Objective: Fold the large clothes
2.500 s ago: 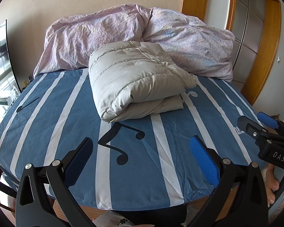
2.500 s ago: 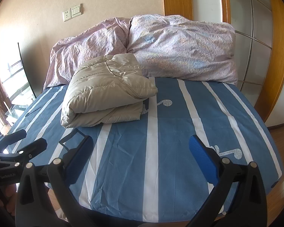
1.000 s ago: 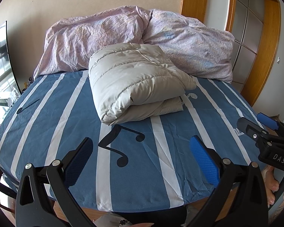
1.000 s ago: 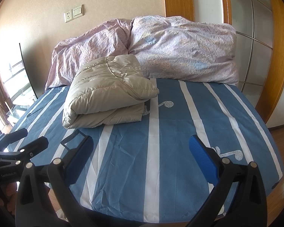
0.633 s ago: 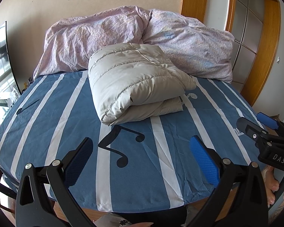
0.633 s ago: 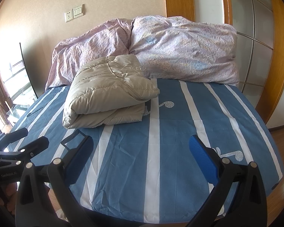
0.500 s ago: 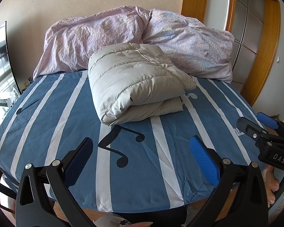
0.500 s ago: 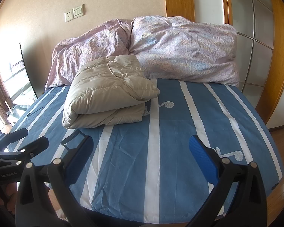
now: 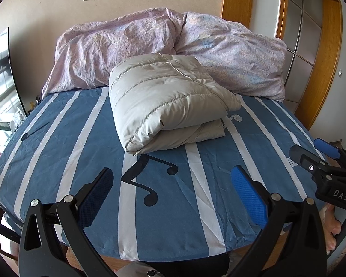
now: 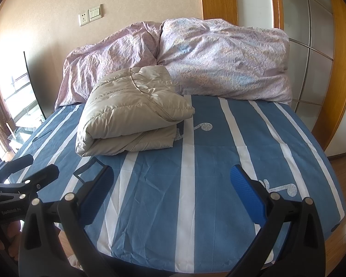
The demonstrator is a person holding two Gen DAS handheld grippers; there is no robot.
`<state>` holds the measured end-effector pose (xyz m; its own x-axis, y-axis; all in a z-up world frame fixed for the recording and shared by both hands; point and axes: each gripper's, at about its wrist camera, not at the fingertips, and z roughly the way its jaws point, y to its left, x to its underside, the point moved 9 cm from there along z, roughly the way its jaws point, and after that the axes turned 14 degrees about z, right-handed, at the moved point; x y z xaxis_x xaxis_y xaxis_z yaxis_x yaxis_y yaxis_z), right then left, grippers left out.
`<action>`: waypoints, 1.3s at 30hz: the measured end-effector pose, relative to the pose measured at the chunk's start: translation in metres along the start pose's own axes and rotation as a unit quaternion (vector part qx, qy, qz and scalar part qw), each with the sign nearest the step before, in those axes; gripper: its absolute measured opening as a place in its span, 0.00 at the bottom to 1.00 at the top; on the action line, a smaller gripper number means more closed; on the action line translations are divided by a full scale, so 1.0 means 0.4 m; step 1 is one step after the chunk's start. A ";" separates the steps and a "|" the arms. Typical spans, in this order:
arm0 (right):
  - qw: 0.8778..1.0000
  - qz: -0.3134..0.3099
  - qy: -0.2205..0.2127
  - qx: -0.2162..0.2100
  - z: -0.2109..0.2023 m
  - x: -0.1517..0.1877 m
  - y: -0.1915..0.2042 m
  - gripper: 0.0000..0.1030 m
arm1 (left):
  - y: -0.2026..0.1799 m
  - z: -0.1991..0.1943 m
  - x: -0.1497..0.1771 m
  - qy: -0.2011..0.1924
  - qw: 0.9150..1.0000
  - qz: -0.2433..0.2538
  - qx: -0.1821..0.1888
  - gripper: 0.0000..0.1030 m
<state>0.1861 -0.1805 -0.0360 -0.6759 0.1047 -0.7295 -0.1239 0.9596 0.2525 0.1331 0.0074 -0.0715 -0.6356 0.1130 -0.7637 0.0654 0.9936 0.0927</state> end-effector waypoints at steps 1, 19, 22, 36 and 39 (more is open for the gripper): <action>1.000 0.000 0.000 0.000 0.000 0.000 0.000 0.98 | -0.001 -0.001 -0.001 -0.001 1.000 0.001 0.001 0.99; 1.000 0.000 -0.002 -0.001 -0.001 0.000 -0.001 0.98 | -0.002 -0.001 -0.003 -0.004 1.000 0.003 0.003 0.99; 1.000 0.000 -0.002 -0.001 -0.001 0.000 -0.001 0.98 | -0.003 -0.002 -0.002 -0.004 1.000 0.003 0.003 0.99; 1.000 0.000 -0.003 -0.002 -0.001 0.000 0.001 0.98 | -0.006 -0.001 -0.003 -0.004 1.000 0.002 0.003 0.99; 1.000 0.000 -0.003 -0.002 -0.004 0.000 -0.004 0.98 | -0.005 -0.002 -0.002 -0.004 1.000 0.002 0.004 0.99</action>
<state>0.1852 -0.1825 -0.0355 -0.6716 0.1071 -0.7331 -0.1261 0.9585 0.2556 0.1329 0.0053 -0.0708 -0.6289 0.1177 -0.7686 0.0739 0.9931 0.0916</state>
